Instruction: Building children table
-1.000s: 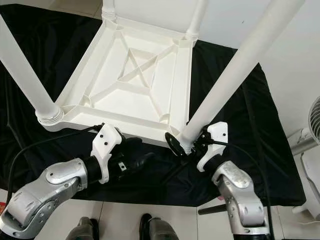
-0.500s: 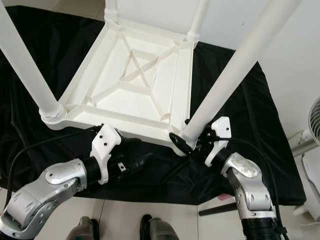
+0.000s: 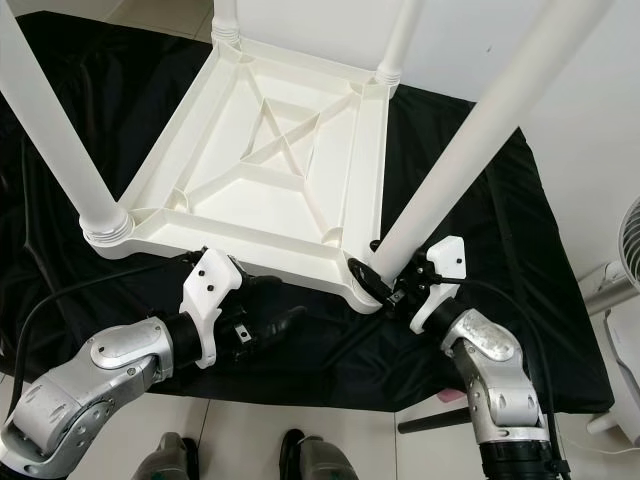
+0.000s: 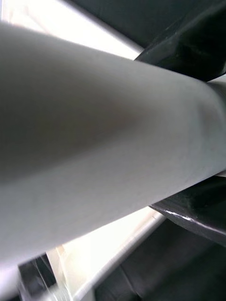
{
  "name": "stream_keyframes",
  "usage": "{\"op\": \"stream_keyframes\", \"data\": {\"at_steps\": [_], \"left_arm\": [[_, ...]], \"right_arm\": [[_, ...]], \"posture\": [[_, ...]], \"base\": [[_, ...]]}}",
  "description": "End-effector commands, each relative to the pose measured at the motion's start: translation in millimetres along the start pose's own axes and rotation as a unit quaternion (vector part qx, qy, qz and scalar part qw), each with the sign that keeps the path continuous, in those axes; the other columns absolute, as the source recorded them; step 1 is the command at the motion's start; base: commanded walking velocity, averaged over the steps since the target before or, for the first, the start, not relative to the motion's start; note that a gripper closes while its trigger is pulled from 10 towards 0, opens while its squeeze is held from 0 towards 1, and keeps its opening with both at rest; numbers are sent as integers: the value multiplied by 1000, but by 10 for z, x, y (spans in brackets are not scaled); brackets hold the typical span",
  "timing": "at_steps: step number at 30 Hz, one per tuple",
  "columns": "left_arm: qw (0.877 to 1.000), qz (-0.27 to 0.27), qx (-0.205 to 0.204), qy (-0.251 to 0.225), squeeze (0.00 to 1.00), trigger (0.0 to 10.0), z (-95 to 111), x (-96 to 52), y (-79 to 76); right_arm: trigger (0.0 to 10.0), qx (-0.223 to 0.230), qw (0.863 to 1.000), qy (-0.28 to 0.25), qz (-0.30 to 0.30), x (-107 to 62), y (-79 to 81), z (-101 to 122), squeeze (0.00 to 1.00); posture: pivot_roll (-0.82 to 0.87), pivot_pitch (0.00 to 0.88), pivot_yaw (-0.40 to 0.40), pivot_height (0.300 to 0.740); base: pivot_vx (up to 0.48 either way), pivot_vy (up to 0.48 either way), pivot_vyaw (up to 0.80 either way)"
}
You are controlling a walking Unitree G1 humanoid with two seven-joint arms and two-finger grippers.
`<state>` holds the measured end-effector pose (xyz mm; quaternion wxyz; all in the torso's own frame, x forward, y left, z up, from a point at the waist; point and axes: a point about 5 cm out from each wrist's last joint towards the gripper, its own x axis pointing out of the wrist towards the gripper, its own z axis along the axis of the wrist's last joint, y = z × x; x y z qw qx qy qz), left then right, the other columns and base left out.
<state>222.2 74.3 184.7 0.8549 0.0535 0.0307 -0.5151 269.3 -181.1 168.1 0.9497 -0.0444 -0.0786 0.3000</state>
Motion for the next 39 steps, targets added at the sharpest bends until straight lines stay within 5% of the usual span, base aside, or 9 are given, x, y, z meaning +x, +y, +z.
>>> {"op": "stream_keyframes", "data": {"at_steps": [1, 13, 23, 24, 25, 28, 29, 31, 39], "left_arm": [[1000, -25, -2, 0, 0, 10000, -6, 4, -61], [1000, -14, 1, -4, 0, 10000, 9, 9, -23], [1000, -10, 3, -5, 0, 10000, 17, 7, -14], [1000, -10, 3, -6, 0, 10000, 17, 7, -11], [1000, -9, 3, -6, 0, 10000, 19, 9, -7], [1000, -10, 3, -6, 0, 10000, 20, 10, -4], [1000, -10, 3, -7, 0, 10000, 24, 15, 0], [1000, -10, 4, -8, 0, 10000, 29, 27, 8], [1000, -5, 7, -10, 0, 10000, 44, 22, 27]], "right_arm": [[0, 20, 998, 28, -53, -20, 36, -93, 0], [0, 50, 973, 49, -218, 74, 291, -219, 0], [0, 65, 953, 57, -290, 197, 430, -205, 0], [2039, 76, 948, 55, -303, 188, 412, -199, 0], [10000, 63, 946, 65, -311, 187, 397, -196, 0], [10000, 45, 948, 72, -306, 188, 395, -192, 0], [10000, 51, 958, 49, -276, 183, 402, -142, 1000], [10000, 51, 973, 17, -225, 170, 385, -69, 1000], [10000, 20, 990, -10, -136, 120, 134, 49, 1000]], "posture": [[81, 199, -131, 740], [79, 211, -136, 740], [83, 212, -133, 740], [79, 212, -132, 740], [77, 211, -134, 740], [77, 211, -134, 740], [71, 209, -133, 740], [68, 207, -132, 740], [82, 203, -137, 740]], "base": [[0, 0, 0], [0, 0, 0], [0, 0, 0], [0, 0, 0], [0, 0, 0], [0, 0, 0], [0, 0, 0], [0, 0, 0], [0, 0, 0]]}}
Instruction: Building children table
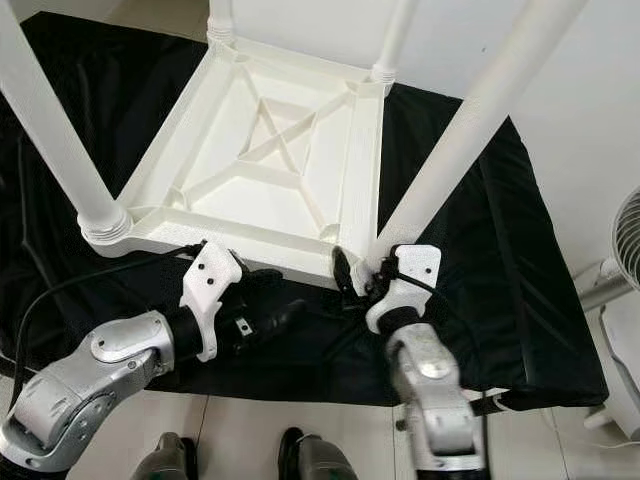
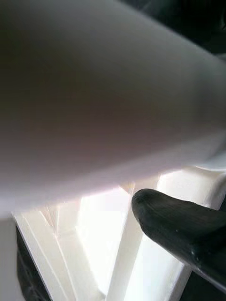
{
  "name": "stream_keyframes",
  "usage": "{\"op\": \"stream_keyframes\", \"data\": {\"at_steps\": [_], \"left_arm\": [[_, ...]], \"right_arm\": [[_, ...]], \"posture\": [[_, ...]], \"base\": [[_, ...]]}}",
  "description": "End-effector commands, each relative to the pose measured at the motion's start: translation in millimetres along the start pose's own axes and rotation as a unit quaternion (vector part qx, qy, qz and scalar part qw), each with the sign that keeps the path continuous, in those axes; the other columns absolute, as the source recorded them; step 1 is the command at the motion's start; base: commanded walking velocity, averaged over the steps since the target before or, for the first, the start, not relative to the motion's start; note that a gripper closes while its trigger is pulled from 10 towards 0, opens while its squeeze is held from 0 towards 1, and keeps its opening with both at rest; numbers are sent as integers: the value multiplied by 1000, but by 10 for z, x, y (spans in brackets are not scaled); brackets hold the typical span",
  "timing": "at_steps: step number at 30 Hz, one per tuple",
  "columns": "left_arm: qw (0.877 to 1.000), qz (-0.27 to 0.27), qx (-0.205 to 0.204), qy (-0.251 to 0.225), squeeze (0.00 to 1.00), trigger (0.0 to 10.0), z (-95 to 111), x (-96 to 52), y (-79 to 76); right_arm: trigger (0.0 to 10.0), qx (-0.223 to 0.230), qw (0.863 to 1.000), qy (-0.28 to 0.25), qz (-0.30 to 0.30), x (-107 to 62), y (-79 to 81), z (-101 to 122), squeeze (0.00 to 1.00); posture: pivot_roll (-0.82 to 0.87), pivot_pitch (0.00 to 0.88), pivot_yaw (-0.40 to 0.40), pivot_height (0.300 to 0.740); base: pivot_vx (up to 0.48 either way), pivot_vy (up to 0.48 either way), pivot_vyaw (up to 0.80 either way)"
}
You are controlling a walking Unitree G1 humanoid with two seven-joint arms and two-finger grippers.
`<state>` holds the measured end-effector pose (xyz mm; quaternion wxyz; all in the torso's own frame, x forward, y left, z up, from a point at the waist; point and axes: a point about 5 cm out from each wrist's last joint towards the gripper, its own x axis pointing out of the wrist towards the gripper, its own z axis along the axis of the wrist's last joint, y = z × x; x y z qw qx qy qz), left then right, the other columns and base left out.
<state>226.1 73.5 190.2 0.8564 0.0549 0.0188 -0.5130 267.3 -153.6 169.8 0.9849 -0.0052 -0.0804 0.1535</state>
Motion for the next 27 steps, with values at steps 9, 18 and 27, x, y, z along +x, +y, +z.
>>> {"op": "stream_keyframes", "data": {"at_steps": [9, 18, 27], "left_arm": [[1000, -6, 1, 1, 0, 10000, -11, -17, -9], [1000, -19, 0, 8, 0, 10000, -37, -4, -45], [1000, -22, 0, 14, 0, 10000, -47, -10, -45]], "right_arm": [[10000, -34, 989, 11, 143, 6, -345, 22, 0], [10000, -32, 975, 23, 217, 74, -383, -31, 0], [0, -28, 973, 22, 227, 51, -442, -87, 0]], "posture": [[94, 192, -134, 740], [99, 175, -130, 740], [99, 169, -127, 740]], "base": [[0, 0, 0], [0, 0, 0], [0, 0, 0]]}}
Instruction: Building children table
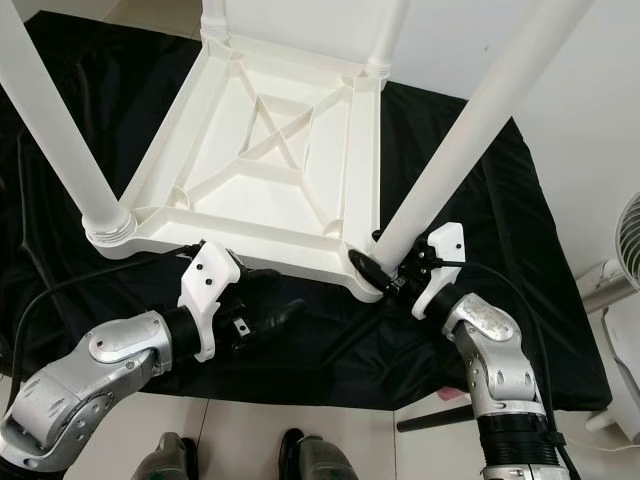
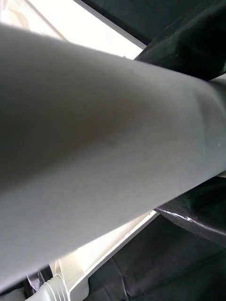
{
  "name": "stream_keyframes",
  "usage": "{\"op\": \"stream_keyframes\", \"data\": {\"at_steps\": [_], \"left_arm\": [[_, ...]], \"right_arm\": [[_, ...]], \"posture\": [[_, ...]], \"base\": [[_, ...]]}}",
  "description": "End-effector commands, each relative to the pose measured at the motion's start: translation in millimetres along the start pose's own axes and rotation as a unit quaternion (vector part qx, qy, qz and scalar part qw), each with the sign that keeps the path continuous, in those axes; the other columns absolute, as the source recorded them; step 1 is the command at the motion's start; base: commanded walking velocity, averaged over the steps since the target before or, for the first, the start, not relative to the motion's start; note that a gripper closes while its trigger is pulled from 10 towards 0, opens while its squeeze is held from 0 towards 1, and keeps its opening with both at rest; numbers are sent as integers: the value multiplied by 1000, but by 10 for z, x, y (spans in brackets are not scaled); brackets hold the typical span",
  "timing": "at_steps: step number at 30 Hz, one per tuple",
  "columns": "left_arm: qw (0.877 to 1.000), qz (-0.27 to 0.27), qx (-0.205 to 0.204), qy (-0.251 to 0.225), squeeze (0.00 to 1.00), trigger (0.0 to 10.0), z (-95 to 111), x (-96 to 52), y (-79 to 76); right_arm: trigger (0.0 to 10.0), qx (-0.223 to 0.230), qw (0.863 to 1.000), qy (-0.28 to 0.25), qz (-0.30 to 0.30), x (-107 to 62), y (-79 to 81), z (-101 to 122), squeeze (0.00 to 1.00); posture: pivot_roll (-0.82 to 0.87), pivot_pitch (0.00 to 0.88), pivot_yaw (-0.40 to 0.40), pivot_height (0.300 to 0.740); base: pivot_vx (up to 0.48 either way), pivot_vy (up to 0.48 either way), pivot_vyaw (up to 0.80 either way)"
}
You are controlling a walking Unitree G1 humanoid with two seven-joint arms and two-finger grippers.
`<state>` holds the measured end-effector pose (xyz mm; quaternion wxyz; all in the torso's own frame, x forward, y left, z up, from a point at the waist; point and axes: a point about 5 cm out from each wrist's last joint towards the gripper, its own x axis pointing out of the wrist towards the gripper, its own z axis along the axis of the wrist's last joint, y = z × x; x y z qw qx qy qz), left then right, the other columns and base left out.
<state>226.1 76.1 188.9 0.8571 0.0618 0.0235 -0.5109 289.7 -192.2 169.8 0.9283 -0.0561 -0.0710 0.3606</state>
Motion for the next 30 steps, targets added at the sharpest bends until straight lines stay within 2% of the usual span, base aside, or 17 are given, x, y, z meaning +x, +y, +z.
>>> {"op": "stream_keyframes", "data": {"at_steps": [1, 8, 12, 15, 19, 21, 22, 23, 25, 26, 27, 29, 30], "left_arm": [[1000, -24, -4, 6, 0, 10000, -31, 12, -57], [1000, -27, -4, 8, 0, 10000, -36, 11, -62], [1000, -28, -5, 9, 0, 10000, -43, 9, -73], [1000, -27, -5, 9, 0, 10000, -45, 8, -79], [1000, -24, -9, 9, 0, 10000, -53, -1, -102], [1000, -24, -9, 9, 0, 10000, -53, -1, -102], [1000, -24, -11, 9, 0, 10000, -58, -3, -111], [1000, -24, -11, 9, 0, 10000, -58, -3, -111], [1000, -24, -13, 9, 0, 10000, -64, -4, -121], [1000, -24, -13, 9, 0, 10000, -64, -4, -121], [1000, -24, -14, 10, 0, 10000, -68, -2, -123], [1000, -24, -14, 10, 0, 10000, -68, -2, -123], [1000, -24, -15, 9, 0, 10000, -69, 2, -126]], "right_arm": [[0, 7, 1000, 9, 11, -40, 15, -58, 0], [0, 10, 1000, 5, -25, -91, -22, -78, 0], [0, 11, 996, 12, -86, -110, -23, -121, 0], [0, 9, 995, 16, -100, -111, -11, -139, 0], [0, 56, 985, 14, -162, -51, 206, -179, 0], [0, 56, 985, 14, -162, -51, 206, -179, 0], [0, 66, 979, 17, -194, -34, 278, -192, 0], [0, 66, 979, 17, -194, -34, 278, -192, 0], [0, 73, 968, 26, -241, -19, 354, -215, 0], [0, 73, 968, 26, -241, -19, 354, -215, 0], [0, 73, 958, 28, -276, 6, 404, -225, 0], [0, 73, 958, 28, -276, 6, 404, -225, 0], [0, 75, 949, 31, -306, 33, 446, -234, 0]], "posture": [[99, 169, -127, 740], [93, 171, -129, 740], [93, 173, -135, 740], [95, 174, -142, 740], [99, 182, -151, 740], [99, 182, -151, 740], [98, 185, -153, 740], [98, 185, -153, 740], [98, 185, -153, 740], [98, 185, -153, 740], [93, 191, -159, 740], [93, 191, -159, 740], [92, 192, -162, 740]], "base": [[0, 0, 0], [0, 0, 0], [0, 0, 0], [0, 0, 0], [0, 0, 0], [0, 0, 0], [0, 0, 0], [0, 0, 0], [0, 0, 0], [0, 0, 0], [0, 0, 0], [0, 0, 0], [0, 0, 0]]}}
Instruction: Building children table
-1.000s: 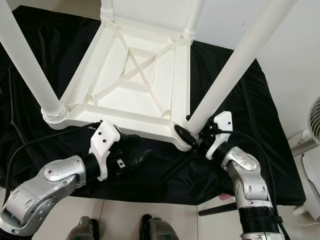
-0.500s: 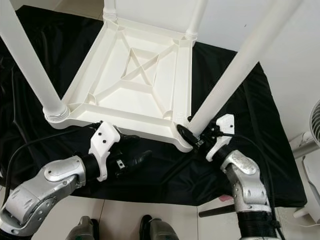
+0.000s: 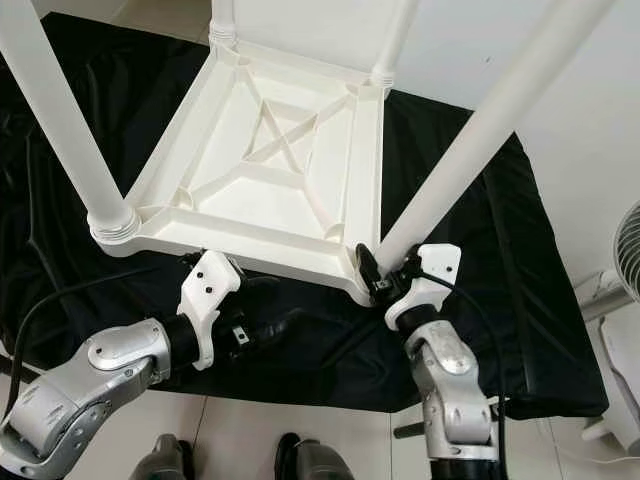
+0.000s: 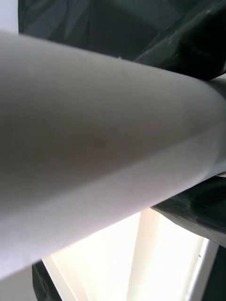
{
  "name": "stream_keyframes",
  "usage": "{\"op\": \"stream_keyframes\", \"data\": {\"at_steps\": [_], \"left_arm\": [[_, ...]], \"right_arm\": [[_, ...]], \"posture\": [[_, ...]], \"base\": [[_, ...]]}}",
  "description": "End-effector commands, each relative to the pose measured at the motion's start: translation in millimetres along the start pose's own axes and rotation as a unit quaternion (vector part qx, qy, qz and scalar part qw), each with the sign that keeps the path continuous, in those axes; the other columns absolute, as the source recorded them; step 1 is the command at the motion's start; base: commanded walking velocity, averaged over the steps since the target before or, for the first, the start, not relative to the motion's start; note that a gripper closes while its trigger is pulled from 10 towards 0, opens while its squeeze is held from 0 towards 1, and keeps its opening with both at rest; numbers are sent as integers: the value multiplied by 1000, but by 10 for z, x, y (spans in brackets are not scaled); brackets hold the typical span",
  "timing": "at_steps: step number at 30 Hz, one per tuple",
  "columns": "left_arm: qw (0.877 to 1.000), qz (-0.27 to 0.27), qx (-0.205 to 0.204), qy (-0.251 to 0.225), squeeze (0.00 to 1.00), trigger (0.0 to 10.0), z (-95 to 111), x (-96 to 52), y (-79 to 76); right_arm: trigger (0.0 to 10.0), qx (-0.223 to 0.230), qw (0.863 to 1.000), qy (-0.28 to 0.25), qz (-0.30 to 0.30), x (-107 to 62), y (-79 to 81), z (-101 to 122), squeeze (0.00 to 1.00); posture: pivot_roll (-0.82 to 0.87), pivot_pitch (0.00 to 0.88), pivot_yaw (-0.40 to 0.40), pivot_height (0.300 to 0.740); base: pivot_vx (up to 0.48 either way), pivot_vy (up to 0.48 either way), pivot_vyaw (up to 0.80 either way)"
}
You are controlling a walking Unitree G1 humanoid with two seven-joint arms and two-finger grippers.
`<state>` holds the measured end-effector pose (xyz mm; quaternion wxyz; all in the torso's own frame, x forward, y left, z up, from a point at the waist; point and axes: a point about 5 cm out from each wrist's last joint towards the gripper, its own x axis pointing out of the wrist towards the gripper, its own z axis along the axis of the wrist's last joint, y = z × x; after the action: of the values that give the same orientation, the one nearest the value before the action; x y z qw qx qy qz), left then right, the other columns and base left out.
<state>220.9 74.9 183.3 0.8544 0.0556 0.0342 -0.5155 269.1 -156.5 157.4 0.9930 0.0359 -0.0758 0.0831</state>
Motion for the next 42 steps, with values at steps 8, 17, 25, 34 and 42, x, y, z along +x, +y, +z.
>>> {"op": "stream_keyframes", "data": {"at_steps": [8, 17, 25, 34, 42], "left_arm": [[1000, -16, -5, 1, 0, 10000, -15, 13, -74], [1000, -9, -5, 0, 0, 10000, -15, 9, -65], [1000, -4, -4, -2, 0, 10000, 4, 4, -43], [1000, -4, -2, 0, 0, 10000, 7, -5, -27], [1000, -2, 5, 1, 0, 10000, 31, -23, 17]], "right_arm": [[0, -10, 995, 51, -85, -55, 66, -205, 0], [10000, -29, 997, 54, -42, -60, 34, -150, 4], [10000, -38, 998, 31, 37, -32, -138, -28, 1000], [10000, -70, 981, 24, 179, 13, -289, 91, 0], [6863, -109, 952, 47, 282, 178, -334, 17, 0]], "posture": [[95, 192, -165, 740], [95, 198, -172, 740], [92, 206, -166, 740], [94, 207, -161, 740], [110, 198, -142, 740]], "base": [[0, 0, 0], [0, 0, 0], [0, 0, 0], [0, 0, 0], [0, 0, 0]]}}
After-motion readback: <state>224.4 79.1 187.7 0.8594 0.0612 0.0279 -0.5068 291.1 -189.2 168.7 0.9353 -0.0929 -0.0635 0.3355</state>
